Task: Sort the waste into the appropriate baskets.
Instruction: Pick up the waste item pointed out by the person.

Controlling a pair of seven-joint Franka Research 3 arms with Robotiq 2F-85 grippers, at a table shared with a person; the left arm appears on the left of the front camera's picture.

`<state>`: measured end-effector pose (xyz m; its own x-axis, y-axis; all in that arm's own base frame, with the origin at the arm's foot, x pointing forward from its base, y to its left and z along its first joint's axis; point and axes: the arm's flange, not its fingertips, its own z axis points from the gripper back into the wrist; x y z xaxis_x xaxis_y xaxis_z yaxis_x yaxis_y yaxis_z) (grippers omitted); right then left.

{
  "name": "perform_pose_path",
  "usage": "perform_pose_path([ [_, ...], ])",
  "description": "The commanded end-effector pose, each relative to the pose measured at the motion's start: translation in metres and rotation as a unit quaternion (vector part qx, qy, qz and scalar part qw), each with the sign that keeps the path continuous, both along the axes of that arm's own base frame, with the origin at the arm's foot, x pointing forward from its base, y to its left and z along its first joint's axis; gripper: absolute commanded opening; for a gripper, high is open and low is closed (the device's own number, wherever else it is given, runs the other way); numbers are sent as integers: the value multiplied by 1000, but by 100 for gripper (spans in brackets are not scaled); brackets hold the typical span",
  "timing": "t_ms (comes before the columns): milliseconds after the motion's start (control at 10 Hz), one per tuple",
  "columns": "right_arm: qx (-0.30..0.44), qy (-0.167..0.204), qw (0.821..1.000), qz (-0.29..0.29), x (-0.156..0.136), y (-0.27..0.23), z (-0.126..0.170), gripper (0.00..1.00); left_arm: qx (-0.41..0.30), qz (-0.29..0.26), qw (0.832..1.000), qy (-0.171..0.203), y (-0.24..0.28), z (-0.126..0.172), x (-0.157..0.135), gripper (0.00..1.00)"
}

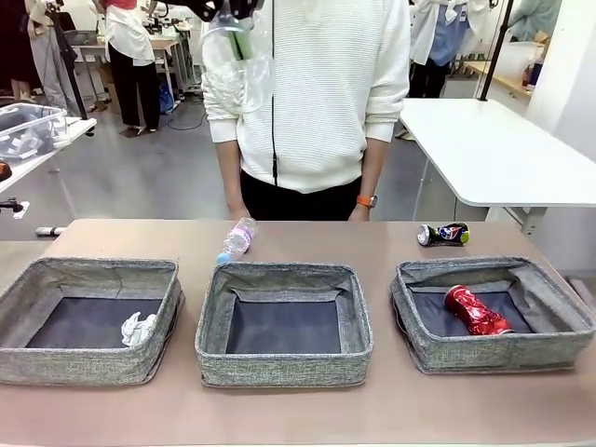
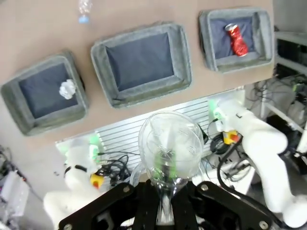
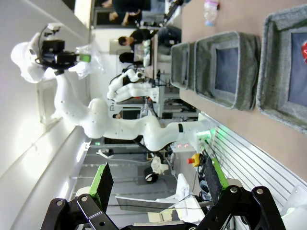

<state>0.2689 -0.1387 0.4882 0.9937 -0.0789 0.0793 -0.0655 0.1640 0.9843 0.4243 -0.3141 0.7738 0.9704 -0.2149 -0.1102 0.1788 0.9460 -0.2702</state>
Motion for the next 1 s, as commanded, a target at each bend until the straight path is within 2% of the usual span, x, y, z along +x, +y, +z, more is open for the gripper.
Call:
perform_pose_path([
  [0,4,-7,1000,-4,1,2,1,100,1,7,1000,9,-16,31,25,1],
  [200,4,-7,1000,-4,1,2,1,100,-40,-30,998,35,-22,21,32,1],
  [300,4,-7,1000,-4,1,2,1,100,-14,-4,1000,8,-5,-1,17,1],
  [900,4,-7,1000,-4,1,2,1,100,-14,-4,1000,8,-5,-1,17,1],
])
